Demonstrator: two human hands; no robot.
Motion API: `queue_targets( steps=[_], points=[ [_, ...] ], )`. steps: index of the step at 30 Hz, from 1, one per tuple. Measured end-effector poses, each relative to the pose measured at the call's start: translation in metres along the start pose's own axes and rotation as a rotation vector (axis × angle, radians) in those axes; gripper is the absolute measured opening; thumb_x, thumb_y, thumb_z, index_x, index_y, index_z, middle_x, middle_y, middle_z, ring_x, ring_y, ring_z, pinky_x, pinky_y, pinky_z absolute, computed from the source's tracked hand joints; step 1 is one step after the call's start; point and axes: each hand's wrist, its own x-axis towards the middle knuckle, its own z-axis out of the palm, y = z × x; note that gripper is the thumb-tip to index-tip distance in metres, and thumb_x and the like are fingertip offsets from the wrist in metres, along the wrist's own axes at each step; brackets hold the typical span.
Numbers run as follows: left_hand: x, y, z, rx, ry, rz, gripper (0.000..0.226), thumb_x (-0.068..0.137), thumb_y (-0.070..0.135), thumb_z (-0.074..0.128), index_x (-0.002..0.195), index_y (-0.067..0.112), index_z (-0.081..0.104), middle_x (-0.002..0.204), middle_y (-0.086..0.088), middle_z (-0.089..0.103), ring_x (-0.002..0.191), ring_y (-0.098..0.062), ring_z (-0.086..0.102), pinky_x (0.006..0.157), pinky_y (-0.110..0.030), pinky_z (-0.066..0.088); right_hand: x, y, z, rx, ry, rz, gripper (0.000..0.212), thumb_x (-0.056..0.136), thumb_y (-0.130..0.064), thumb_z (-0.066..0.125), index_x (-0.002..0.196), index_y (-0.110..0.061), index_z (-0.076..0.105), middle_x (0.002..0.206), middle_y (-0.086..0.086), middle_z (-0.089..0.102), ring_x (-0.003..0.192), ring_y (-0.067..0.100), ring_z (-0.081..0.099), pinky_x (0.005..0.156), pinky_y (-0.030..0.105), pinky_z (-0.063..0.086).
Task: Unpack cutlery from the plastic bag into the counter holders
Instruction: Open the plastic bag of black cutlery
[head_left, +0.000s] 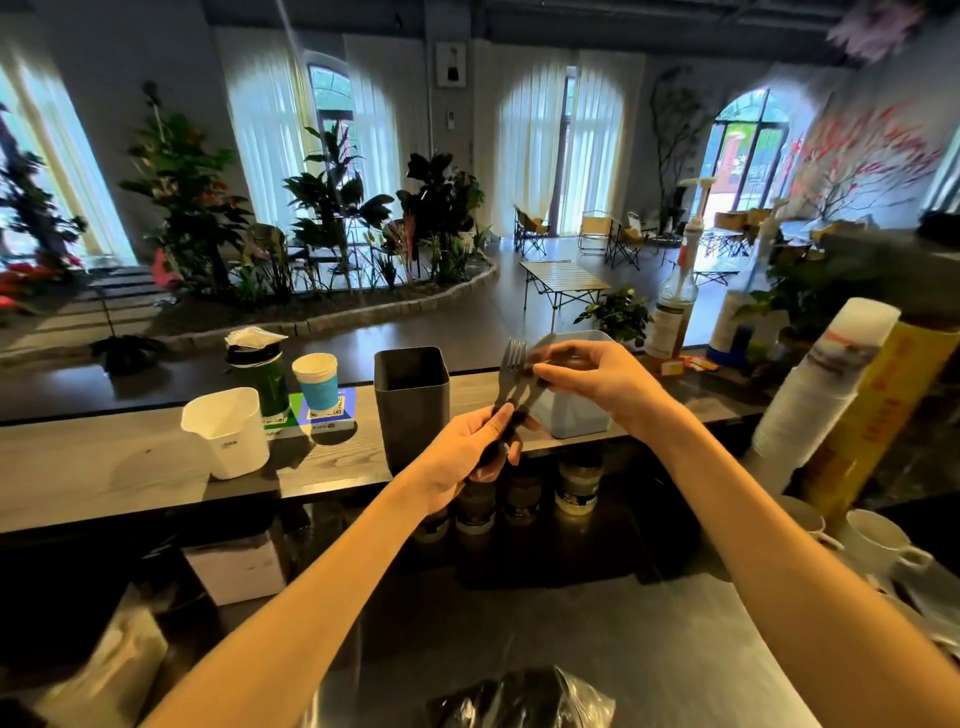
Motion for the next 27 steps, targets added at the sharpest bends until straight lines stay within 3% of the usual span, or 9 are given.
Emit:
queue_targets(
  steps=[3,6,10,14,19,22,27],
  points=[
    [-0.001,0.001,-0.004,0.029,0.055,-0.007,0.041,0.104,0.042,0.044,0.112,0.015,0.074,0.071,-0.008,0.059,0.056,-0.017,0.037,0.051,-0.025,0.024,0.004,0.001,0.006,0.043,0.024,-0.004,0.016,0.089,-0.005,0.073,0.104,-0.008,0.074,0.095,0.005,0.079,0.089,0.014,0.075,0.074,0.019,0.058],
    [-0.002,0.003,-0.008,0.036,0.11,-0.01,0.043,0.101,0.049,0.045,0.104,0.021,0.077,0.072,-0.007,0.06,0.059,-0.015,0.042,0.054,-0.024,0.028,0.01,0.002,0.011,0.054,0.067,-0.023,0.015,0.088,-0.005,0.073,0.103,-0.006,0.073,0.098,0.009,0.078,0.088,0.015,0.075,0.074,0.019,0.058],
    [-0.003,0.009,-0.026,0.102,0.212,-0.029,0.042,0.104,0.047,0.041,0.102,0.024,0.077,0.071,-0.002,0.062,0.061,-0.012,0.047,0.057,-0.023,0.032,0.025,0.001,0.016,0.095,0.11,-0.04,0.022,0.088,-0.003,0.073,0.11,0.002,0.072,0.102,0.017,0.076,0.091,0.022,0.075,0.086,0.033,0.061],
    [-0.003,0.017,-0.055,0.146,0.339,-0.089,0.04,0.106,0.041,0.04,0.098,0.023,0.076,0.074,-0.002,0.063,0.067,-0.013,0.052,0.06,-0.022,0.037,0.047,-0.008,0.021,0.061,0.123,-0.123,0.024,0.087,-0.006,0.075,0.112,-0.005,0.074,0.103,0.014,0.077,0.099,0.026,0.074,0.092,0.037,0.06],
    [-0.003,0.025,-0.095,0.288,0.534,-0.036,0.042,0.108,0.035,0.036,0.101,0.013,0.071,0.066,-0.003,0.058,0.053,-0.007,0.047,0.045,-0.016,0.031,0.08,-0.027,0.038,-0.011,0.231,-0.282,0.014,0.089,-0.008,0.075,0.1,-0.015,0.075,0.098,0.005,0.077,0.096,0.02,0.075,0.092,0.035,0.06],
    [-0.004,0.027,-0.114,0.258,0.65,0.036,0.043,0.109,0.031,0.036,0.098,0.008,0.071,0.059,-0.002,0.053,0.047,-0.006,0.043,0.04,-0.016,0.029,0.097,-0.031,0.054,-0.091,0.283,-0.398,0.022,0.089,-0.005,0.074,0.094,-0.026,0.072,0.094,-0.002,0.076,0.094,0.014,0.074,0.09,0.028,0.059],
    [-0.005,0.034,-0.128,0.111,0.638,0.047,0.038,0.11,0.025,0.034,0.1,0.004,0.064,0.065,-0.008,0.05,0.052,-0.015,0.037,0.036,-0.017,0.025,0.118,-0.002,0.094,-0.251,0.207,-0.364,0.018,0.088,0.002,0.072,0.1,-0.011,0.074,0.093,0.0,0.077,0.09,0.006,0.073,0.091,0.026,0.058]
  ],
)
